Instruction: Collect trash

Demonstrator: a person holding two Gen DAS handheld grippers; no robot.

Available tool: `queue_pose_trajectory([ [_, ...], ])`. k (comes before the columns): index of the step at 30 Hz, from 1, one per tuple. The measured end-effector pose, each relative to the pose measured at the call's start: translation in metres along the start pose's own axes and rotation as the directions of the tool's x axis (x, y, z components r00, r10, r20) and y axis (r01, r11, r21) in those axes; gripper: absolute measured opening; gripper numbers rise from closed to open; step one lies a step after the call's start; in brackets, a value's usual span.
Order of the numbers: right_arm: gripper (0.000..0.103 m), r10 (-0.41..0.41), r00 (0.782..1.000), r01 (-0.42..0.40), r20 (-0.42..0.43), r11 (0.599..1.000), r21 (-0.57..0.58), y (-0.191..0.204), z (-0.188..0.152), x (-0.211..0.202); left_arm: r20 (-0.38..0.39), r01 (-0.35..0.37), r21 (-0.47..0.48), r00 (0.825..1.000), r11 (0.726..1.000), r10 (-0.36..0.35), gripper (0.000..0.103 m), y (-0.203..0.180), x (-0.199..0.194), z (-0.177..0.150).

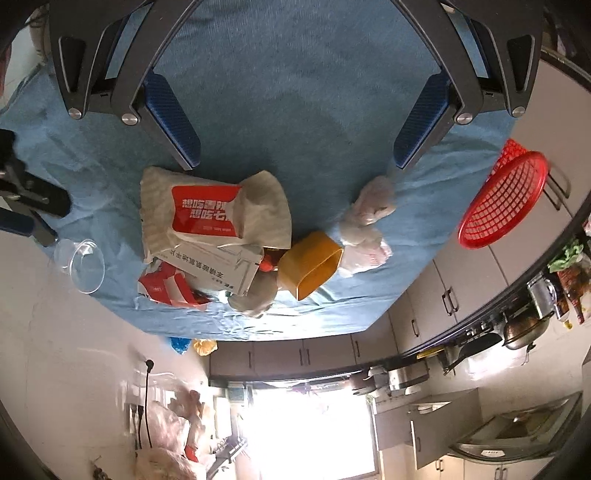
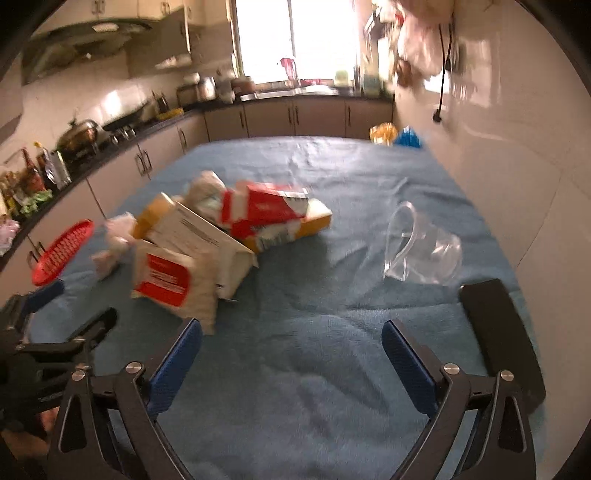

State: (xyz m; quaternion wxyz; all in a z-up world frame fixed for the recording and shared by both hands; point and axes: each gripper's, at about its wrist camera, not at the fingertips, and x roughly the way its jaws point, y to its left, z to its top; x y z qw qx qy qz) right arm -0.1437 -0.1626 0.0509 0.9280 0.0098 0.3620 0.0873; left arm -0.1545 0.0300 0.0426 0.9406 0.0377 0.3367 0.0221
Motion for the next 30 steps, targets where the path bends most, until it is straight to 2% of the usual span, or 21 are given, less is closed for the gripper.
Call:
queue_pose_trajectory([
  [4,0.099,0.010,0.997,-0.009,0.075,1.000,-0.014,0.008,-0.010,-0.029,0.015,-0.016,-0.004,1.000,1.000,0.016,0.103,-0.002,-0.008,-0.001],
  [12,0.099,0.038,0.997,-0.037,0.064,0.999,-0.007,0.013,-0.023,-0.043,0.037,-0.037,0.013,0.999,0.999,0.036,0.103,-0.011,-0.017,-0.007],
  [21,0.099,0.071,0.996,-0.074,0.050,0.996,0.059,0.000,-0.021,-0.036,0.023,-0.049,0.034,0.999,0.998,0.048,0.103,-0.015,-0.011,-0.009],
  [30,0.099,0.069,0.997,-0.070,0.026,0.996,0.048,0.005,-0.019,-0.032,0.013,-0.065,0.035,0.998,0.997,0.065,0.103,-0.014,-0.008,-0.011],
])
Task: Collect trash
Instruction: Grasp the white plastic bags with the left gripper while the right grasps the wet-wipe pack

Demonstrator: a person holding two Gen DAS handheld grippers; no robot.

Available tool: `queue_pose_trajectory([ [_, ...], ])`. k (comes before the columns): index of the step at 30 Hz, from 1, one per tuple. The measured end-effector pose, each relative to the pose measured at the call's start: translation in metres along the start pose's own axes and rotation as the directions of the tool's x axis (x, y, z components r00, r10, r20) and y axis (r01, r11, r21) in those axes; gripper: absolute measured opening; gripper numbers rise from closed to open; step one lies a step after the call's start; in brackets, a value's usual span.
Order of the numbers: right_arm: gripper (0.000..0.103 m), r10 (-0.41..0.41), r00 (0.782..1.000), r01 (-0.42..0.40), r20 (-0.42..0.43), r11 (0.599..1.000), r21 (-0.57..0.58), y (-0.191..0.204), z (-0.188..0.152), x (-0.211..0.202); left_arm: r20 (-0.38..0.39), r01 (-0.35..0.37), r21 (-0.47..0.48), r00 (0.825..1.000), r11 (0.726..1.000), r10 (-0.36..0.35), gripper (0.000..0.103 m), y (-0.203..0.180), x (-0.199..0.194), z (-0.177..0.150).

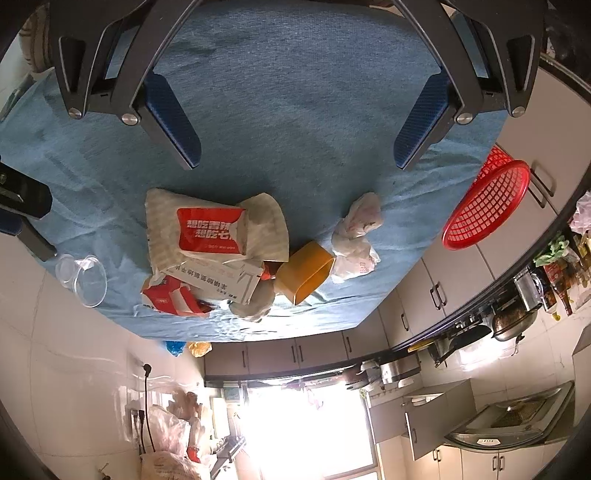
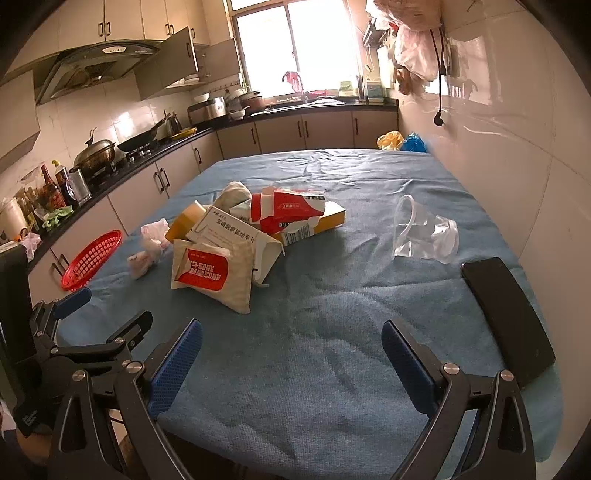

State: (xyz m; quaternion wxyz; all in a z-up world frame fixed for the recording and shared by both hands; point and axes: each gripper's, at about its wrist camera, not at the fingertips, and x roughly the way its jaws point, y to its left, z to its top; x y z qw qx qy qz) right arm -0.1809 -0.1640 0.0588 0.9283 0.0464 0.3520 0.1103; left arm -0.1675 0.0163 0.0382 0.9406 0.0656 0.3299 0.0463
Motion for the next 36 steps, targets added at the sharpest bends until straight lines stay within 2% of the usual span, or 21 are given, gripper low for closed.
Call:
queue_pose_trajectory([
  [12,0.097,0.027,0.999,-0.028,-0.020,1.000,-0.008,0.005,0.001,0.007,-0.019,-0.011,-0.007,1.000,1.000,0.011,0.103,0.005,0.005,0.000],
  [18,0.087,0.032,0.999,-0.033,-0.034,0.999,-0.026,0.008,-0.001,0.009,-0.021,-0.015,-0.007,1.000,1.000,0.015,0.103,0.005,0.005,-0.001],
  [28,0.063,0.070,0.995,-0.072,-0.068,0.997,-0.025,0.011,-0.004,0.017,-0.030,-0.014,-0.008,0.999,1.000,0.013,0.103,0.007,0.008,-0.002],
  [32,0.044,0.088,0.993,-0.090,-0.073,0.995,-0.037,0.014,-0.003,0.018,-0.032,-0.005,-0.024,0.999,1.000,0.005,0.103,0.013,0.009,-0.002],
  [36,0.038,0.118,0.990,-0.122,-0.078,0.992,-0.044,0.017,-0.001,0.021,-0.029,0.008,-0.049,1.000,0.999,-0.010,0.103,0.029,0.012,0.000],
])
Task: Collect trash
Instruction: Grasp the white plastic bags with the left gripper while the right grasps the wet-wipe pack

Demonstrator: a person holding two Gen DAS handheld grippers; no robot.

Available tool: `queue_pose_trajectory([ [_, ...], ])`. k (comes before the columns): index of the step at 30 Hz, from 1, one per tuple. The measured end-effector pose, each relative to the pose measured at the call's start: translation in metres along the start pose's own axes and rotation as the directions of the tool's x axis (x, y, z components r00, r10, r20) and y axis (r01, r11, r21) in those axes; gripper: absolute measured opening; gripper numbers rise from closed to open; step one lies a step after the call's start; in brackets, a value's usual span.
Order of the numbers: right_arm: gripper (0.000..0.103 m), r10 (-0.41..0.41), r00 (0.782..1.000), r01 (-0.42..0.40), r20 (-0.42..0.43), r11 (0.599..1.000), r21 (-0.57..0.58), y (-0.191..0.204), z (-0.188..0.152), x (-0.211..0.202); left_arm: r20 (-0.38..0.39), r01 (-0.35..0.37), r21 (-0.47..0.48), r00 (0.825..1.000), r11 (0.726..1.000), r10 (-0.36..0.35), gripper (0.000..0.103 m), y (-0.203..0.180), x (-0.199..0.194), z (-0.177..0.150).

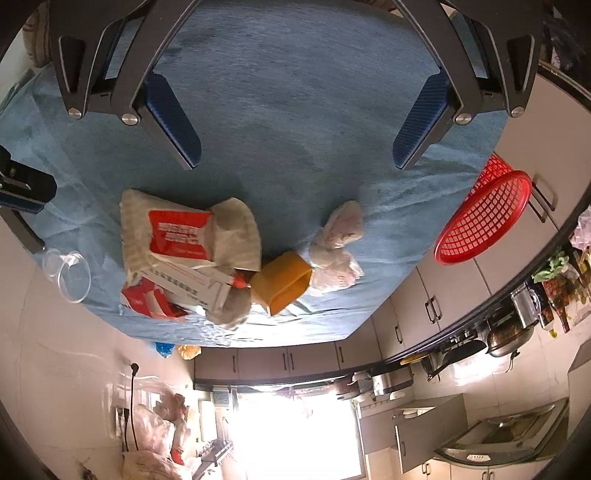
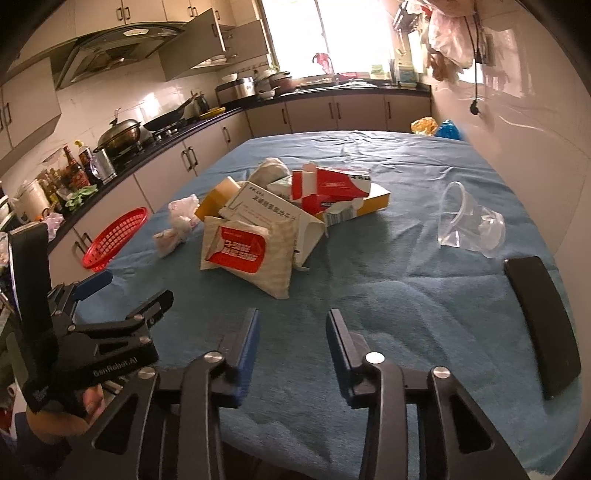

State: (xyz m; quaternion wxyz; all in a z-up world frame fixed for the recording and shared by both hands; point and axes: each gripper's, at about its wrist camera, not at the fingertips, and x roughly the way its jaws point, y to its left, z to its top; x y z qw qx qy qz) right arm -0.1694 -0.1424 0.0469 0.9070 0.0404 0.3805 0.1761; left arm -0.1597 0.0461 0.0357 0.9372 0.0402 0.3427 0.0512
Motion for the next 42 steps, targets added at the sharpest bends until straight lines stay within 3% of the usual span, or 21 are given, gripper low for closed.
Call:
queue_pose_trajectory([
  [6,0.038,0.069,0.997,-0.068,-0.030,0.997,0.032,-0.006,0.006,0.013,0.003,0.048,-0.074,0.999,0.996,-0.048,0.089,0.043,0.008,0.012],
  [11,0.038,0.160,0.985,-0.156,-0.057,0.985,0.077,-0.015,0.016,0.030,-0.017,0.133,-0.125,0.990,0.983,-0.136,0.085,0.075,0.030,0.029],
  [13,0.038,0.201,0.977,-0.194,-0.070,0.977,0.092,-0.017,0.020,0.039,-0.040,0.174,-0.111,0.983,0.978,-0.179,0.085,0.077,0.040,0.035],
  [19,0.038,0.250,0.962,-0.238,-0.105,0.964,0.120,-0.018,0.030,0.062,-0.095,0.169,-0.048,0.980,0.984,-0.173,0.085,0.064,0.074,0.048],
  [27,0.038,0.248,0.962,-0.234,-0.115,0.964,0.125,-0.017,0.045,0.085,-0.186,0.146,-0.090,0.969,0.985,-0.161,0.064,0.051,0.116,0.068],
  [29,0.038,0.237,0.965,-0.224,-0.116,0.967,0.119,-0.016,0.049,0.089,-0.206,0.151,-0.123,0.963,0.981,-0.174,0.044,0.053,0.126,0.070],
  [33,0.038,0.223,0.968,-0.210,-0.118,0.971,0.111,-0.015,0.056,0.103,-0.195,0.132,-0.147,0.968,0.980,-0.159,0.037,0.057,0.129,0.073],
  [37,0.017,0.220,0.968,-0.211,-0.120,0.974,0.083,-0.011,0.057,0.105,-0.177,0.138,-0.145,0.971,0.980,-0.163,0.034,0.059,0.120,0.066],
  [42,0.012,0.247,0.966,-0.240,-0.077,0.966,0.096,-0.014,0.050,0.087,-0.131,0.183,-0.154,0.970,0.971,-0.203,0.033,0.062,0.098,0.057],
])
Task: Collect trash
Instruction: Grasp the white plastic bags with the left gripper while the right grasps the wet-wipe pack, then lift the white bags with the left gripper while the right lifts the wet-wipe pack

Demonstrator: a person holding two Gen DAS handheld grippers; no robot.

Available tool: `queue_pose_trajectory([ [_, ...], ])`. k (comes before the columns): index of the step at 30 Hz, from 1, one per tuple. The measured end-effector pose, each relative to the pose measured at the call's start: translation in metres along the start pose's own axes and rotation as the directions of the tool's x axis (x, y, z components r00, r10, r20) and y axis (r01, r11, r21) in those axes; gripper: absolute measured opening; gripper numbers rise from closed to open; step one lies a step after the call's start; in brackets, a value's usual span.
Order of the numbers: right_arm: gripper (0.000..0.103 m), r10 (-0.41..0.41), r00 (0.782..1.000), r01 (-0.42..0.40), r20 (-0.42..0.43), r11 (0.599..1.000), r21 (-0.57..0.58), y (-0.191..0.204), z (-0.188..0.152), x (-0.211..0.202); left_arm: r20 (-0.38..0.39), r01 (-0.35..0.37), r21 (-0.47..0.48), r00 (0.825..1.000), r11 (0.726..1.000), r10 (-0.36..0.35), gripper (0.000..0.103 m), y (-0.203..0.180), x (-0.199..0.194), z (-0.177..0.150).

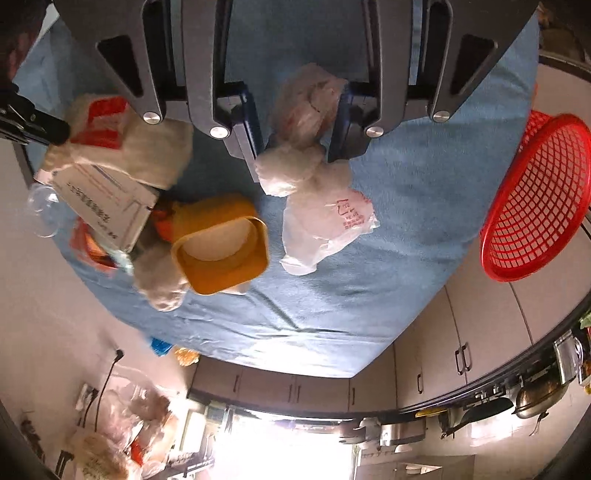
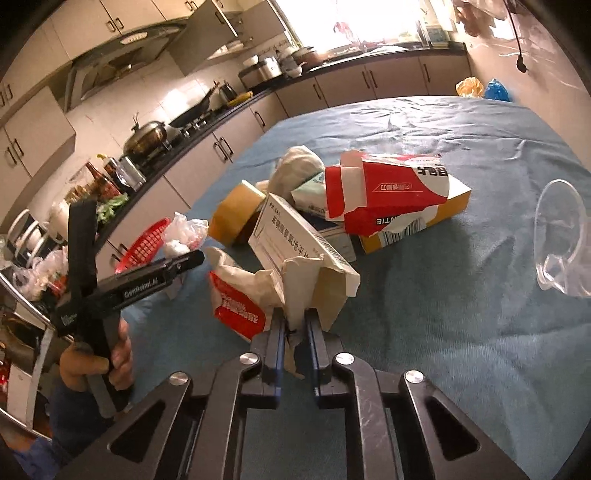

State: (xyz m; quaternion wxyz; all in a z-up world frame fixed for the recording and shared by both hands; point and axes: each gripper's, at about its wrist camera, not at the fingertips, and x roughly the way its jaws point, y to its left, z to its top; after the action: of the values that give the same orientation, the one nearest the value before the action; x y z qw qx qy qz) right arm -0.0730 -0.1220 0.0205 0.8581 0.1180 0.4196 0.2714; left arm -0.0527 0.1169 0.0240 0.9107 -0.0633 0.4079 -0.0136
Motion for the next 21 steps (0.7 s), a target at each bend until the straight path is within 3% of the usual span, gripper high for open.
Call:
queue_pose_trajectory([
  [8,0.011,0.035,0.999,-0.035,0.007,0.999,-0.019,0.010,-0.011,-0.024,0.038,0.021,0.039,0.999,0.999,-0.022,0.033,-0.012,-0.028,-0.015],
  [13,0.014,-0.095,0.995,0.095,0.026,0.996,-0.001,-0.008,-0.014,-0.032,0.023,0.025,0.044,0.999,0.999,-0.026,0.033,-0.015,-0.026,-0.021],
  [15,0.016,-0.102,0.995,0.101,0.015,0.994,0.038,-0.020,-0.013,-0.036,0.014,0.026,0.046,1.000,0.999,-0.027,0.033,-0.015,-0.024,-0.022],
  [18,0.029,-0.069,0.998,0.069,-0.003,0.996,0.052,-0.028,-0.016,-0.040,0.006,0.031,0.051,0.999,0.998,-0.031,0.033,-0.017,-0.022,-0.025],
  [20,0.050,-0.062,0.998,0.063,-0.018,0.996,0.060,-0.031,-0.021,-0.040,0.003,0.032,0.053,0.999,0.998,-0.032,0.033,-0.017,-0.021,-0.026],
  [21,0.050,-0.044,0.999,0.045,-0.027,0.996,0.070,-0.033,-0.025,-0.039,0.002,0.032,0.053,0.999,0.998,-0.032,0.033,-0.017,-0.021,-0.027],
])
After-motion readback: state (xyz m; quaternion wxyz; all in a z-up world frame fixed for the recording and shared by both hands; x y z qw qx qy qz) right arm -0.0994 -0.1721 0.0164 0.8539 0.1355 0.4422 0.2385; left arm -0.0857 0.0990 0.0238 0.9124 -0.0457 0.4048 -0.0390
